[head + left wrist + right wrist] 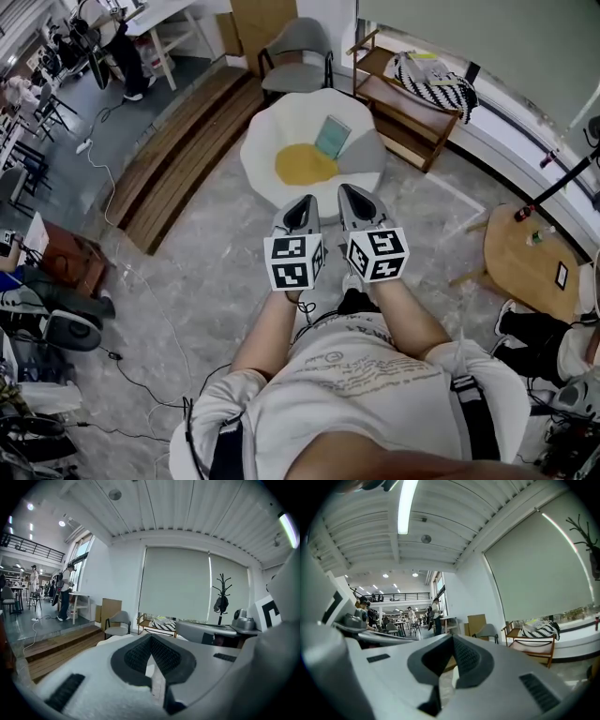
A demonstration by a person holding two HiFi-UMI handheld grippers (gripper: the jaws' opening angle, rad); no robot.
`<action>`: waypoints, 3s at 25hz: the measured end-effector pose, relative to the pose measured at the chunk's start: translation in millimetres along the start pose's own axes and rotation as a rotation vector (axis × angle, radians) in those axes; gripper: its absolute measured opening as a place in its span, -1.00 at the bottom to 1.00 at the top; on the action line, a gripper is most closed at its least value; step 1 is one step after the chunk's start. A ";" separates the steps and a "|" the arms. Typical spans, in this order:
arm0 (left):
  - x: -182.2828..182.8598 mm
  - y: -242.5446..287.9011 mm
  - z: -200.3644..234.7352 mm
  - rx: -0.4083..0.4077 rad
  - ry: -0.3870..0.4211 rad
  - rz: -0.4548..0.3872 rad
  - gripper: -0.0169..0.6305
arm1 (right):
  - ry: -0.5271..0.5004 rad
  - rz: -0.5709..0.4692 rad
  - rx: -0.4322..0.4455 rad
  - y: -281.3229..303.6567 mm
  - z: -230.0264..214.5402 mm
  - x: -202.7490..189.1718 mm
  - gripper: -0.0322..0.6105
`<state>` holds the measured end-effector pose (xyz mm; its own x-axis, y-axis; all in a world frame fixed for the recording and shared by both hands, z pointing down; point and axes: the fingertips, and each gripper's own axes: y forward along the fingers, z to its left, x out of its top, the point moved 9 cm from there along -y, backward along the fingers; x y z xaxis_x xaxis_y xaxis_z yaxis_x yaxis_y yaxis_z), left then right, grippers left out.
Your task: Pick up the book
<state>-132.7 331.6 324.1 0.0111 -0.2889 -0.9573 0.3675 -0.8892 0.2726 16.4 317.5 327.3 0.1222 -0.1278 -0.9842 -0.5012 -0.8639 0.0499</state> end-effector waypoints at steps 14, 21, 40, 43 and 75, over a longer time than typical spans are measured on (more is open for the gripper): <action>47.5 106.2 16.7 0.016 0.002 0.011 -0.89 | 0.007 -0.027 0.014 92.5 -80.9 35.3 -0.82; 63.7 161.3 -1.1 0.032 0.008 0.009 -0.89 | 0.007 -0.032 0.033 115.9 -135.0 44.4 -0.82; 60.3 227.4 -32.2 0.014 0.023 0.059 -0.89 | 0.029 -0.009 0.025 135.5 -202.1 36.4 -0.82; 62.6 235.9 -26.8 0.007 0.020 0.045 -0.89 | 0.018 -0.011 0.024 141.7 -204.4 36.7 -0.82; 118.8 391.1 87.2 0.007 0.000 0.019 -0.89 | -0.047 0.036 0.014 326.2 -260.6 62.4 -0.82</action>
<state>-68.7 -81.4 325.4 0.0176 -0.3056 -0.9520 0.3605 -0.8862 0.2911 83.8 -99.2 326.3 0.0638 -0.1358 -0.9887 -0.5167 -0.8521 0.0837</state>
